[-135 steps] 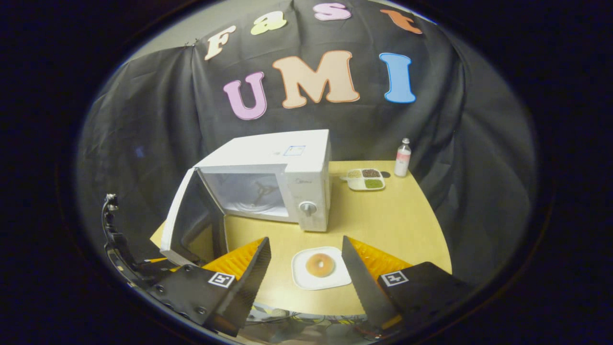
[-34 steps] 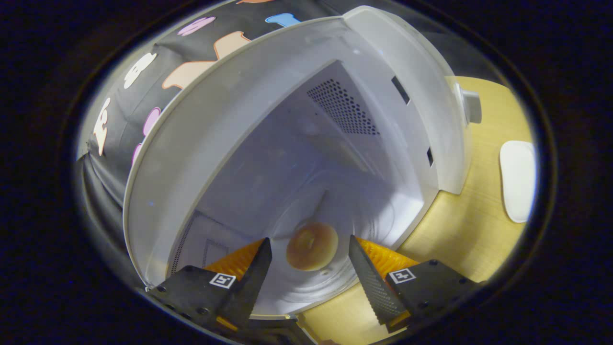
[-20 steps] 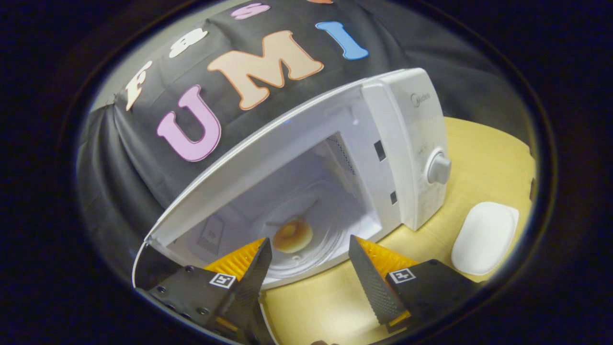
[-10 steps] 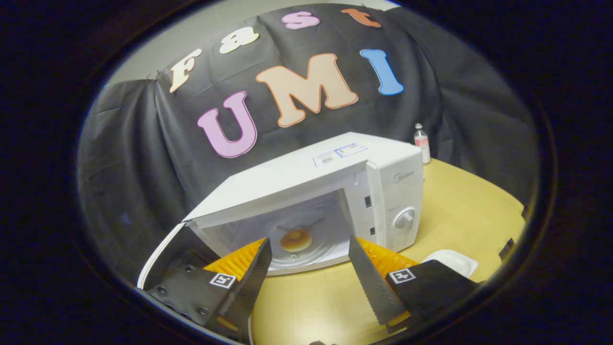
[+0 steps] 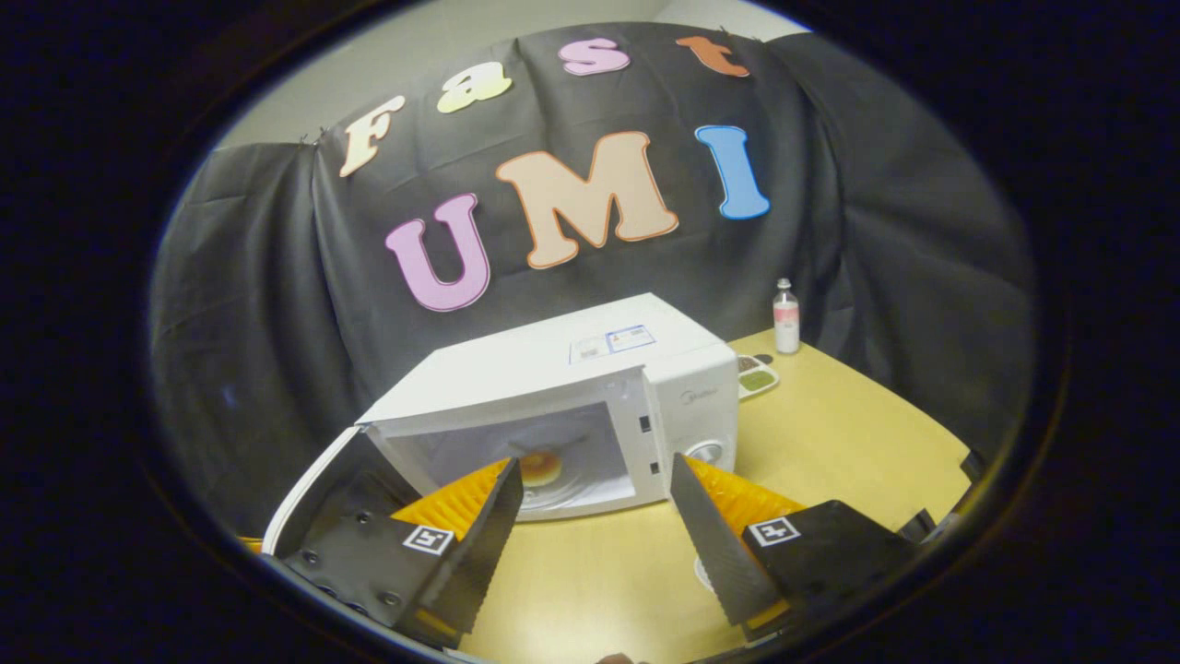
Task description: Open the microwave oven with the left hand, put the food in, and close the microwave oven.
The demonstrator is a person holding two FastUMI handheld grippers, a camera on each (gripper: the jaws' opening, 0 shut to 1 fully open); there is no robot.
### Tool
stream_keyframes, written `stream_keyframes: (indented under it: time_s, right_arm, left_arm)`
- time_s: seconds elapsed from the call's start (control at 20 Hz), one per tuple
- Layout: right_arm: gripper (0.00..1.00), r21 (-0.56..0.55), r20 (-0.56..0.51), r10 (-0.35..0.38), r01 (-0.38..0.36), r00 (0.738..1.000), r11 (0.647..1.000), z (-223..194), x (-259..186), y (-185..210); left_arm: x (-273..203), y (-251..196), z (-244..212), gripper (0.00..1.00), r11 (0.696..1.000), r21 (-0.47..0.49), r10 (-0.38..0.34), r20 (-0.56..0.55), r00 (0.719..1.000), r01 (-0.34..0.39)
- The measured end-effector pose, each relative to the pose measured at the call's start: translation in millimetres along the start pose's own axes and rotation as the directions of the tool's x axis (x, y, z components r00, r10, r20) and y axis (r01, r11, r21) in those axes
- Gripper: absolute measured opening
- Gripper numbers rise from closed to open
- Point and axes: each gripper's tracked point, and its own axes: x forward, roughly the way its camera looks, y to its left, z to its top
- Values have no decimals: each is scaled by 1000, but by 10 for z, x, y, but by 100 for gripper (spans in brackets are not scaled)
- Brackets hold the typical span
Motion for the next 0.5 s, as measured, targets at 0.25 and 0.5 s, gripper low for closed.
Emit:
stream_keyframes:
  time_s: [0.25,0.5]
  right_arm:
    - [91,-7,22,-33,33,999,999,165,-218,-273]
    - [91,-12,31,-43,44,999,999,304,-424,-499]
  left_arm:
    - [-69,-317,-30,1,998,22,-61,-15,998,61]
    - [-123,-714,-50,0,992,37,-120,-23,992,121]
